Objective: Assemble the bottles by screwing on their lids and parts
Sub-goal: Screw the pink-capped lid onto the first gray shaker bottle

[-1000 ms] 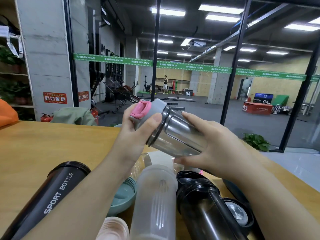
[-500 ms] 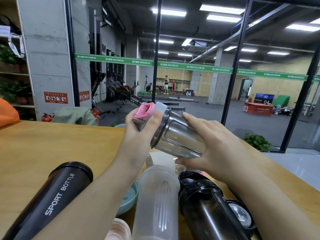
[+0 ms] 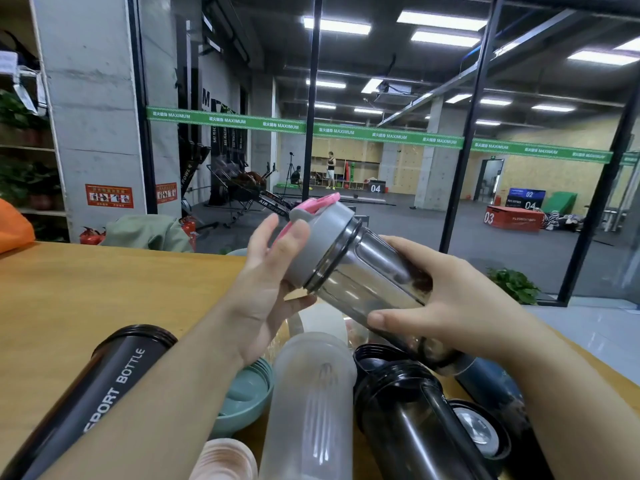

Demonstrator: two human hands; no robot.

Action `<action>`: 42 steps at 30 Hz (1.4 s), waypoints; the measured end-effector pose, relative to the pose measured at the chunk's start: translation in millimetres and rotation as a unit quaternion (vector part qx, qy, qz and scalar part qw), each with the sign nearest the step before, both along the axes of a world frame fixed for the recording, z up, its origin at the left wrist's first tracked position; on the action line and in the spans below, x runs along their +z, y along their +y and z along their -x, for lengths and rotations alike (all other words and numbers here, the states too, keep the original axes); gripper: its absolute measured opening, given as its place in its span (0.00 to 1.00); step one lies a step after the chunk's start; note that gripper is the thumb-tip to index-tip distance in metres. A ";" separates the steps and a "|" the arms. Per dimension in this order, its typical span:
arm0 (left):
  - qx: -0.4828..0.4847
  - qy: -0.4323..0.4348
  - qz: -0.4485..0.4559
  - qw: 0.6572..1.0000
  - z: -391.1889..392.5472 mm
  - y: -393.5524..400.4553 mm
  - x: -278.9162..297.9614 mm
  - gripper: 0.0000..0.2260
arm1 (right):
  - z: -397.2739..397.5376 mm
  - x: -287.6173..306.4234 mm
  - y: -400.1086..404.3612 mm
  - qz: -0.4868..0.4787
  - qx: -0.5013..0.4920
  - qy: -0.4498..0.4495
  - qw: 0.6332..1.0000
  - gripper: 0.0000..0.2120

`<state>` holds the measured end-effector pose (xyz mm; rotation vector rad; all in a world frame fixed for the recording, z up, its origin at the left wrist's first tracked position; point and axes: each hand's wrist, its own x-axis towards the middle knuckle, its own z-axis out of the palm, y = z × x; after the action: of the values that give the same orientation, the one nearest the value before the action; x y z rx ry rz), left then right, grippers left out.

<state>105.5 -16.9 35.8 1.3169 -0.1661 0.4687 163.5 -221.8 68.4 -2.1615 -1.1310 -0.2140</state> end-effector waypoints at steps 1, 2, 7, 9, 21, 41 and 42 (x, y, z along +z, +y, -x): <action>0.007 0.000 0.005 1.000 0.9 1.1 0.6 0.52 | -1.9 -0.2 -0.2 0.001 0.008 0.004 1.000 0.32; 0.022 0.000 -0.001 1.000 2.7 2.4 1.5 0.57 | -4.0 -0.3 -0.8 0.004 0.015 0.010 1.000 0.30; 0.033 -0.023 -0.056 0.998 4.6 6.0 3.2 0.63 | -8.8 0.4 -4.6 -0.006 0.056 0.047 0.997 0.28; 0.014 -0.026 -0.039 0.999 3.2 4.8 3.6 0.60 | -7.3 1.2 -5.0 -0.014 0.065 0.046 0.997 0.27; 0.022 -0.072 0.066 0.995 -1.6 -5.6 5.5 0.32 | 7.2 0.5 6.7 0.004 -0.038 -0.036 0.999 0.44; 0.114 0.104 -0.063 0.986 7.7 -0.4 8.8 0.33 | -4.3 0.8 -1.5 0.095 -0.095 -0.200 0.971 0.46; 0.123 0.104 -0.099 0.982 9.0 3.0 10.2 0.34 | -3.8 3.2 -4.0 0.099 -0.084 -0.181 0.975 0.46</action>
<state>96.5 -13.9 46.0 1.5823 0.1284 0.5296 167.3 -225.8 71.6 -2.4668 -1.2075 -0.6160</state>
